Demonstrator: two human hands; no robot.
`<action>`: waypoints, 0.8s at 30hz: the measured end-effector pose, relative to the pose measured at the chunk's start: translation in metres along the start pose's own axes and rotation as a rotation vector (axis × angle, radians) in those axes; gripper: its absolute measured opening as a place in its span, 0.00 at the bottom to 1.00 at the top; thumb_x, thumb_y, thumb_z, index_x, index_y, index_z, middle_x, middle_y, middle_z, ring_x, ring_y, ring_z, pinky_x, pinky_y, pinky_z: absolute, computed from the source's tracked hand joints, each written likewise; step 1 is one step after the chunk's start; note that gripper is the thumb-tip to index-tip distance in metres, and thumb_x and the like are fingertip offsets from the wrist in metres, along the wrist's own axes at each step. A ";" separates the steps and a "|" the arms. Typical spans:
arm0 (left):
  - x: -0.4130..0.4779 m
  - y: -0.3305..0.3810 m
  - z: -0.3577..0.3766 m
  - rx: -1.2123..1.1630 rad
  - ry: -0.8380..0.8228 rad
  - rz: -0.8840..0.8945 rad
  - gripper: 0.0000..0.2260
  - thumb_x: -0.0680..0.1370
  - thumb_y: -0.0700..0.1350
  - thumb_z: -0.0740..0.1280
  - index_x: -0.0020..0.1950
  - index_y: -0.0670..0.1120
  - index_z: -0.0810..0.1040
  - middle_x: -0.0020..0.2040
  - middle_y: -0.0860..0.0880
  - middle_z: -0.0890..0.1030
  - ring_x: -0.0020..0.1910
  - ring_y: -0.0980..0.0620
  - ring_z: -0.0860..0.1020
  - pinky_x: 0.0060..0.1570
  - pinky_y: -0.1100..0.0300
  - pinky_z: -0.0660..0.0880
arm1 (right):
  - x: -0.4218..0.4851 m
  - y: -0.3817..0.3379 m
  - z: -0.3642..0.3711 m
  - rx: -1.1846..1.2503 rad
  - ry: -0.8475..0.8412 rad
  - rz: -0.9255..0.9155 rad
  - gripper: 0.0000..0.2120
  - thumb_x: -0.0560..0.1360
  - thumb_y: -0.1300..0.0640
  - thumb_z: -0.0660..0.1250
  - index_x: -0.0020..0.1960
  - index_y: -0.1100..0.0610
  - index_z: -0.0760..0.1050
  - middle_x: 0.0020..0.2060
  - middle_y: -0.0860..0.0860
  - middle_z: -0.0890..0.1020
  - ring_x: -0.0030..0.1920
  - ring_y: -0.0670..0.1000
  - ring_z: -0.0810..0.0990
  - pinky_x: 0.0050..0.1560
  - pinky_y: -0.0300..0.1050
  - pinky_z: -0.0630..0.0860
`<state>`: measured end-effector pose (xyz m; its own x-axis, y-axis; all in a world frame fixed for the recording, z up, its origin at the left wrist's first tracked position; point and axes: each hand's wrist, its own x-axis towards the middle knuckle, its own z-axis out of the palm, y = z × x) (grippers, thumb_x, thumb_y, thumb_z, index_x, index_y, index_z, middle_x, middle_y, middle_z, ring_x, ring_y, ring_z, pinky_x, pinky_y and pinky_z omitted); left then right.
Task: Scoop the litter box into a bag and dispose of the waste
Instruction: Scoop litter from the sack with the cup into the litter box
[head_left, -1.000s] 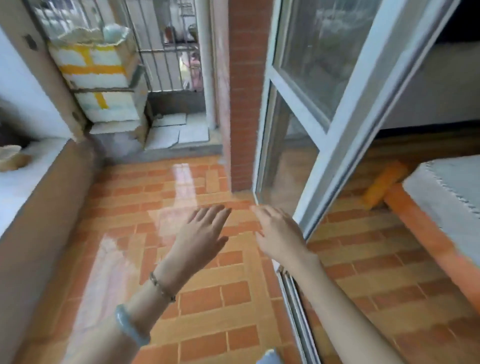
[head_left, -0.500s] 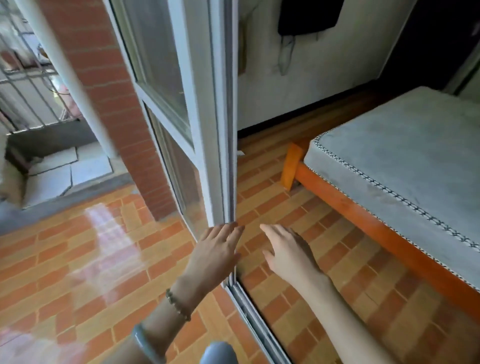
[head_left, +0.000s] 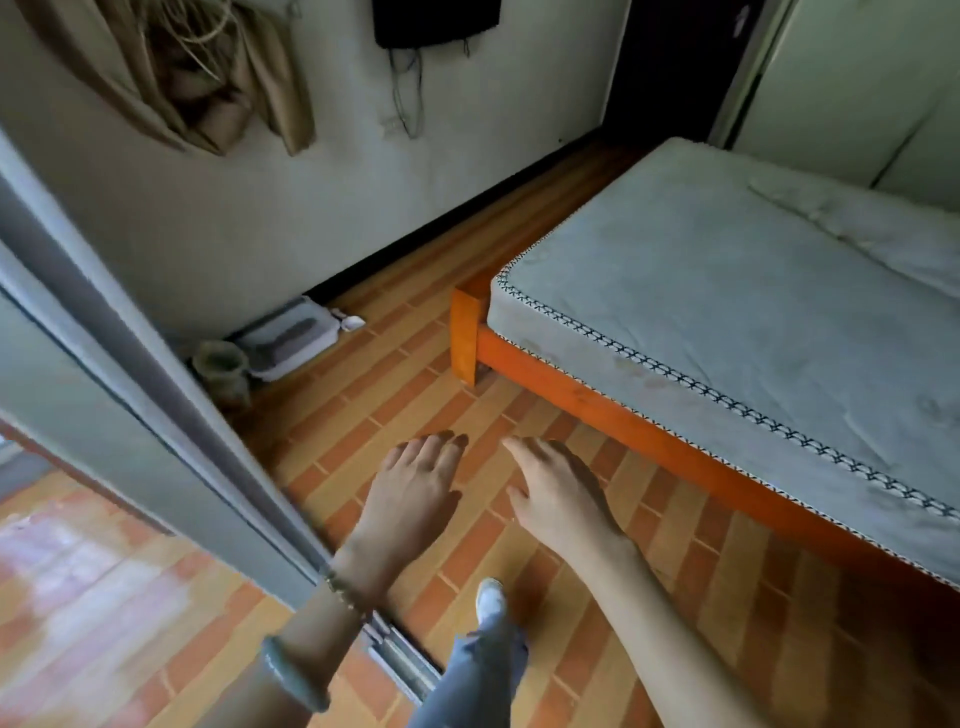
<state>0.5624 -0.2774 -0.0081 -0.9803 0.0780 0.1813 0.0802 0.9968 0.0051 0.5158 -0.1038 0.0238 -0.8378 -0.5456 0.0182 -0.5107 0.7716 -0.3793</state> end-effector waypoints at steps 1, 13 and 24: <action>0.021 -0.003 0.006 -0.003 -0.002 -0.003 0.32 0.60 0.51 0.79 0.62 0.45 0.76 0.55 0.47 0.81 0.50 0.47 0.81 0.45 0.54 0.78 | 0.017 0.011 -0.003 0.000 0.000 0.005 0.23 0.76 0.58 0.64 0.69 0.54 0.64 0.63 0.53 0.73 0.61 0.54 0.73 0.57 0.48 0.75; 0.260 -0.051 0.027 -0.032 0.048 -0.110 0.30 0.63 0.48 0.78 0.63 0.43 0.75 0.56 0.44 0.80 0.52 0.42 0.80 0.48 0.50 0.77 | 0.248 0.110 -0.054 -0.108 -0.013 -0.081 0.21 0.75 0.60 0.65 0.66 0.57 0.66 0.61 0.52 0.74 0.58 0.55 0.74 0.54 0.49 0.73; 0.362 -0.131 0.051 -0.011 0.011 -0.288 0.31 0.63 0.48 0.79 0.63 0.44 0.75 0.57 0.46 0.80 0.53 0.45 0.80 0.48 0.52 0.78 | 0.428 0.121 -0.055 -0.052 -0.093 -0.262 0.19 0.74 0.60 0.65 0.63 0.56 0.68 0.54 0.54 0.76 0.53 0.56 0.75 0.52 0.52 0.75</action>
<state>0.1879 -0.3786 0.0065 -0.9610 -0.2086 0.1816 -0.1993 0.9776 0.0681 0.0847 -0.2257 0.0367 -0.6556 -0.7548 0.0237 -0.7192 0.6145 -0.3244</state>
